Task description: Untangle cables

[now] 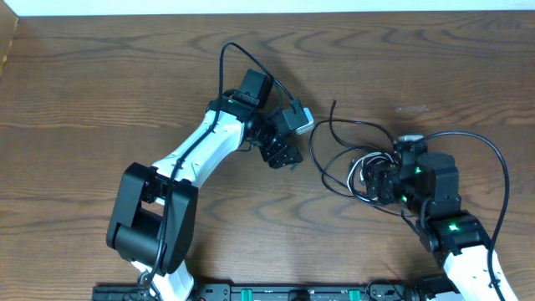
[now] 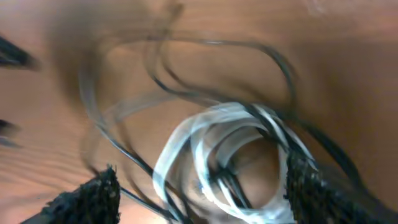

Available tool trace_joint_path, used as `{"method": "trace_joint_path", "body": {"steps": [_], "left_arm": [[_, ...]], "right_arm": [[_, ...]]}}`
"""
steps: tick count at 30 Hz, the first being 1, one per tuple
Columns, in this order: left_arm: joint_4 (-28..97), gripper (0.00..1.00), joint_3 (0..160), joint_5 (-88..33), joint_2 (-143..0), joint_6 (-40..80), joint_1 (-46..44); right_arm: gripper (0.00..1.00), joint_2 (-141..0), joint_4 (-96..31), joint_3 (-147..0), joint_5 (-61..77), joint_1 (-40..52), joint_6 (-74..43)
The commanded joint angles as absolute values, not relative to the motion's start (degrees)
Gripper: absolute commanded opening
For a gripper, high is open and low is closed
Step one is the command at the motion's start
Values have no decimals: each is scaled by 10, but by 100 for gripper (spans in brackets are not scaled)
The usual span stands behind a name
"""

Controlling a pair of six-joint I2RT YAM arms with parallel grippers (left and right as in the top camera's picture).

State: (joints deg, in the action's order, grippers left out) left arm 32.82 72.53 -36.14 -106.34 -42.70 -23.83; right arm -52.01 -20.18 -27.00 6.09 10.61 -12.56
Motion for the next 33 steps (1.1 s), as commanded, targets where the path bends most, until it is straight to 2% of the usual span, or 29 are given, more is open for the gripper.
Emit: {"method": "trace_joint_path", "body": {"steps": [1,7,15,21,24,25,28,30,33], "left_arm": [[330,76,722,-318,-1072,-439,-238],[325,77,722,-314,-1072,-439,-238],[323,77,722,-314,-1072,-439,-238],[323,77,722,-314,-1072,-439,-238],[325,77,722,-314,-1072,-439,-238],[325,77,722,-314,-1072,-439,-238],[325,77,722,-314,-1072,-439,-238],[325,77,722,-314,-1072,-439,-238],[325,77,722,-314,-1072,-439,-238]], "right_arm": [[84,-518,-248,-274,-57,101,-97],[80,-541,-276,-270,-89,101,-50],[77,-677,-157,-268,-87,101,25],[49,-780,-76,-268,-84,102,70],[16,-792,-71,-268,-55,102,69],[12,-792,-71,-268,-42,102,69],[8,-790,-66,-268,-17,102,69],[1,-790,-61,-268,-18,102,69],[1,-787,-53,-276,-8,102,67]]}}
